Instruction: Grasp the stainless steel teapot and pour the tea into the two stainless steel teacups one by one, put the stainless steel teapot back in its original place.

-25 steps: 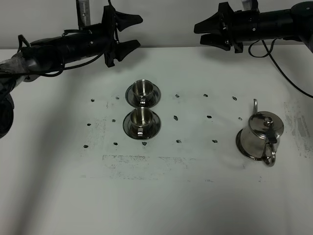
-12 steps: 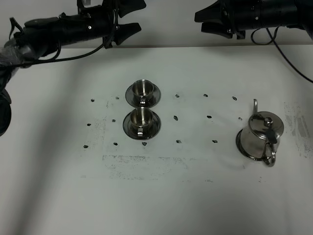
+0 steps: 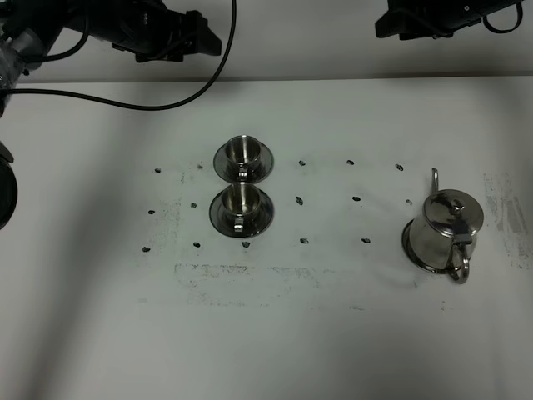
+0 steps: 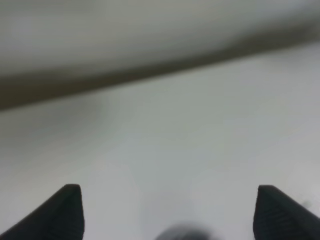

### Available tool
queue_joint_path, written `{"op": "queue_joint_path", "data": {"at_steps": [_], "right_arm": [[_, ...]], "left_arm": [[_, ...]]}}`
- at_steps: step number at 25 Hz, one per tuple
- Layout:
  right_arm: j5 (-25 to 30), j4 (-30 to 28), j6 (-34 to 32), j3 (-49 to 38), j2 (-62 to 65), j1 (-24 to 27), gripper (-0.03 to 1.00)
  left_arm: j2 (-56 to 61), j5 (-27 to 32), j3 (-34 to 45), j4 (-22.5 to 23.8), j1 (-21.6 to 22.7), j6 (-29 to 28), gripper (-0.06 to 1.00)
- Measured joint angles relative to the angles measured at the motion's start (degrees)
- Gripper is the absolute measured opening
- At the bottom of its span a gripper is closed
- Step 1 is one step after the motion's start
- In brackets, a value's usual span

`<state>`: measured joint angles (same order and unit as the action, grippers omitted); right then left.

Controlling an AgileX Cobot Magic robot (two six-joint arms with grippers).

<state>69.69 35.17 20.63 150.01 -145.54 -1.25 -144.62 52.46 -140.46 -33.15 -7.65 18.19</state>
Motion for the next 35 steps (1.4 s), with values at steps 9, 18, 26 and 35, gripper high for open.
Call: {"op": "queue_joint_path", "data": {"at_steps": [9, 18, 26, 35], "right_arm": [[0.2, -15.1, -2.6, -13.3, 16.7, -1.4, 0.47], [-2.9, -17.1, -2.7, -34.4, 33.0, -1.4, 0.47], [-12.7, -21.1, -1.9, -55.5, 48.6, -1.4, 0.47], [-19.5, -24.4, -5.9, -73.6, 59.7, -1.4, 0.47]], "left_arm": [[19.7, 2.4, 11.3, 18.8, -1.4, -4.8, 0.67], [47.0, -14.9, 48.2, 22.1, -1.4, -4.3, 0.6], [68.5, -19.8, 71.3, 26.7, -1.4, -8.5, 0.6], [88.5, -8.8, 83.8, 43.2, -1.4, -24.4, 0.6]]}}
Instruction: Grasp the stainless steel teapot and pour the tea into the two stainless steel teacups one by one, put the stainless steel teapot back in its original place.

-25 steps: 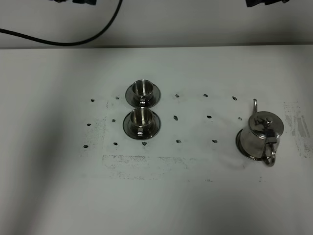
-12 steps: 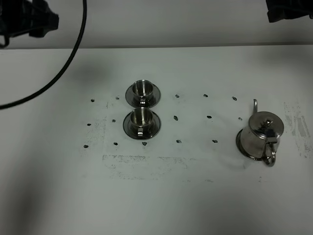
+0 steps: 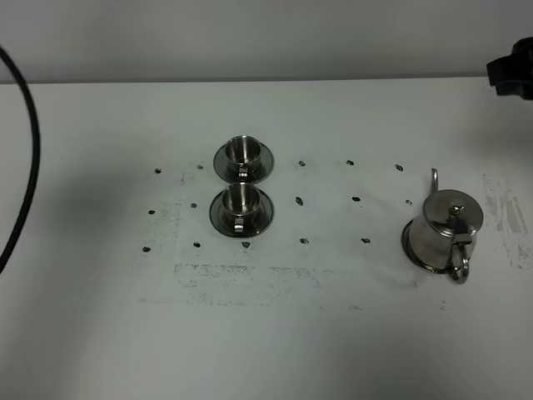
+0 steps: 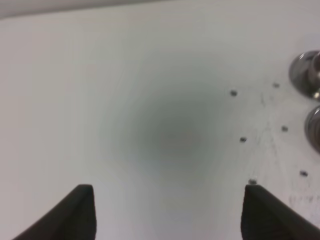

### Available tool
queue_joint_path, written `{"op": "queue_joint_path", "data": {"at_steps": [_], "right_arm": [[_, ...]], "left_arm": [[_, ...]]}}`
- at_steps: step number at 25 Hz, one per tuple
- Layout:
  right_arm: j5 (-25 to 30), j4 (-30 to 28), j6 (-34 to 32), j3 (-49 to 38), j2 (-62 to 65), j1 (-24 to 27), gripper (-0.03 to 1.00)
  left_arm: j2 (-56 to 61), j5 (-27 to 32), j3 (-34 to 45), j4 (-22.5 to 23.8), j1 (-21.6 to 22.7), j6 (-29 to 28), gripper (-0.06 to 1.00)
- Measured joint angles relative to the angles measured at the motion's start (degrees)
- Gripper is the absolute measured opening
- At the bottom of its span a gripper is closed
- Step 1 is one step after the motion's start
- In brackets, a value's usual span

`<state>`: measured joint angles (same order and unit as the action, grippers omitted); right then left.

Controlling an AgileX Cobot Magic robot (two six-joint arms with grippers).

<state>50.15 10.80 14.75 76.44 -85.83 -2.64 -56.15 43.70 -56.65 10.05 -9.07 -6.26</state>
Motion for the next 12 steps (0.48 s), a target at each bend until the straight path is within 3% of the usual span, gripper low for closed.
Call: {"op": "queue_joint_path", "data": {"at_steps": [12], "right_arm": [[-3.4, -2.8, -2.9, -11.4, 4.4, -4.9, 0.41]], "left_arm": [[21.1, 12.5, 10.4, 0.0, -0.1, -1.1, 0.59]]}}
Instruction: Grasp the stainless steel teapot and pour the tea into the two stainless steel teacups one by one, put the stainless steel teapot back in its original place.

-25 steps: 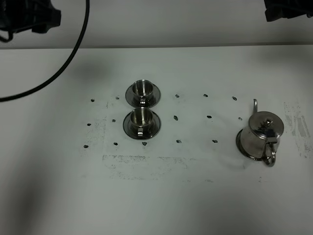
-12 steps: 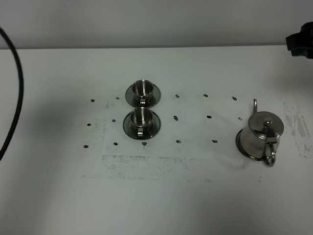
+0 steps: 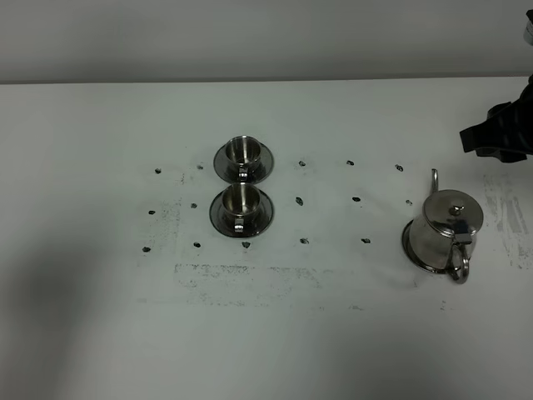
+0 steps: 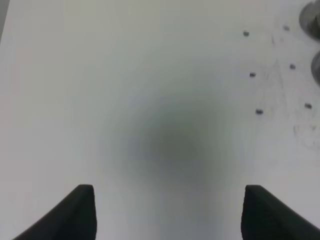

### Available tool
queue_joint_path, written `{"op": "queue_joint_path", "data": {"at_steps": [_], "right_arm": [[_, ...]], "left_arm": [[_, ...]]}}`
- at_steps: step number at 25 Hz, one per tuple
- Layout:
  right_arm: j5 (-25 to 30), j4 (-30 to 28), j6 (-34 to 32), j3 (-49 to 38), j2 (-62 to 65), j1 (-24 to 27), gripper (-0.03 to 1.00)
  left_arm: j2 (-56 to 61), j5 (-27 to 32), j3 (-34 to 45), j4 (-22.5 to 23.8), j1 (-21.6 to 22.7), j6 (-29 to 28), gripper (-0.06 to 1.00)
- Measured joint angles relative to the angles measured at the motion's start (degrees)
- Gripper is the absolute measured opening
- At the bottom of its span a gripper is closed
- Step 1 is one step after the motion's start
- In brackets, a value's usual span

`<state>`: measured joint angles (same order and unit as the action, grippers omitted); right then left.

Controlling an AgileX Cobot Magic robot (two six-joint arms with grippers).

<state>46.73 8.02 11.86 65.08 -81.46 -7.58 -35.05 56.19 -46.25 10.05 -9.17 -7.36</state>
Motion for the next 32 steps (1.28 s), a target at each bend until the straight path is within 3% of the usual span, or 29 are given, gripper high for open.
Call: {"op": "queue_joint_path", "data": {"at_steps": [7, 14, 23, 32], "right_arm": [[-0.5, -1.7, -1.5, -0.1, 4.7, -0.2, 0.4], [-1.7, -2.1, -1.8, -0.1, 5.4, -0.2, 0.4], [-3.7, -3.0, -2.0, -0.1, 5.4, -0.2, 0.4], [-4.8, -2.8, -2.9, -0.1, 5.4, -0.2, 0.4]], "left_arm": [[11.9, 4.4, 9.5, -4.0, 0.0, 0.5, 0.59], [20.8, 3.3, 16.6, -6.6, 0.0, 0.8, 0.59], [22.8, 3.5, 17.3, -6.5, 0.0, 0.8, 0.59], [33.1, 3.5, 17.3, -6.4, 8.7, 0.9, 0.59]]}}
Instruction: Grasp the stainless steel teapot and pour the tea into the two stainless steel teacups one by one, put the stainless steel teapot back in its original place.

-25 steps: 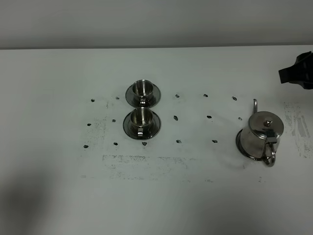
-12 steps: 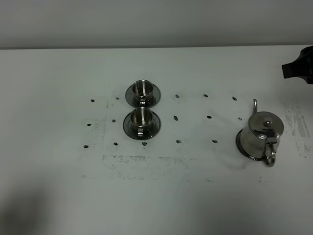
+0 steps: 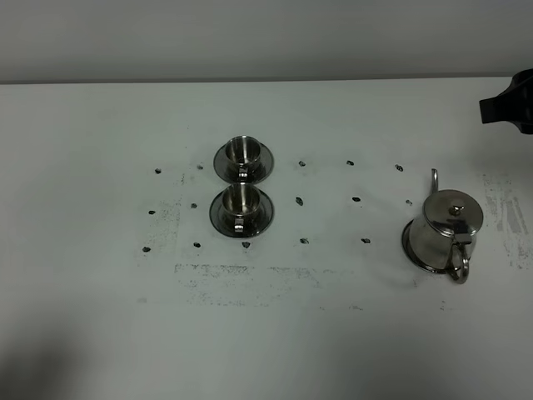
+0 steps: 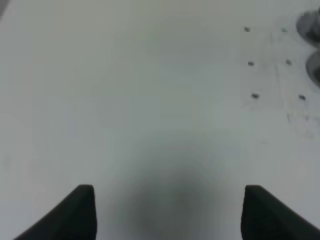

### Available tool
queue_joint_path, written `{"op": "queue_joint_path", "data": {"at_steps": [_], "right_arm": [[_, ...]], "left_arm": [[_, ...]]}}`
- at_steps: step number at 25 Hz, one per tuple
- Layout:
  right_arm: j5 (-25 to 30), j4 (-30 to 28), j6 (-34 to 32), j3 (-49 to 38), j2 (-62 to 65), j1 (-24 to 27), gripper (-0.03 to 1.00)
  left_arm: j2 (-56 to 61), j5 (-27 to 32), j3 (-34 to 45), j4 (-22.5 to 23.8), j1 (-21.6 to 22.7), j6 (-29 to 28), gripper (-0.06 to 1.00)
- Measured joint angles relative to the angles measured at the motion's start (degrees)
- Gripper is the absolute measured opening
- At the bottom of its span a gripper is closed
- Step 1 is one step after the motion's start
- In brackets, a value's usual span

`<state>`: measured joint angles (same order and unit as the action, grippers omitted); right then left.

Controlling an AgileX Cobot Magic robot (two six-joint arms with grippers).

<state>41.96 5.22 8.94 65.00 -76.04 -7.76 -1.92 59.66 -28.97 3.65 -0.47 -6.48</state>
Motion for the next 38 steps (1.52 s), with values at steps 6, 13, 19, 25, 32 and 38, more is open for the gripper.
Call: {"op": "queue_joint_path", "data": {"at_steps": [6, 13, 19, 25, 32, 38], "right_arm": [[0.3, 0.0, -0.2, 0.0, 0.0, 0.0, 0.4], [0.6, 0.0, -0.2, 0.0, 0.0, 0.0, 0.4], [0.4, 0.0, -0.1, 0.0, 0.0, 0.0, 0.4], [0.6, -0.6, -1.0, -1.4, 0.1, 0.0, 0.4], [-3.5, -6.0, -9.3, -11.8, 1.2, 0.0, 0.4], [-3.1, -9.1, -18.8, -14.5, 1.3, -0.4, 0.4]], "left_arm": [[2.1, 0.1, 0.0, 0.0, 1.0, 0.0, 0.59], [2.0, 0.1, 0.0, 0.0, 1.0, 0.0, 0.59], [2.0, 0.1, 0.0, 0.0, 1.0, 0.0, 0.59], [2.0, 0.1, 0.0, 0.0, 1.0, 0.0, 0.59], [2.0, 0.1, 0.0, 0.0, 1.0, 0.0, 0.59], [2.0, 0.1, 0.0, 0.0, 1.0, 0.0, 0.59]]}}
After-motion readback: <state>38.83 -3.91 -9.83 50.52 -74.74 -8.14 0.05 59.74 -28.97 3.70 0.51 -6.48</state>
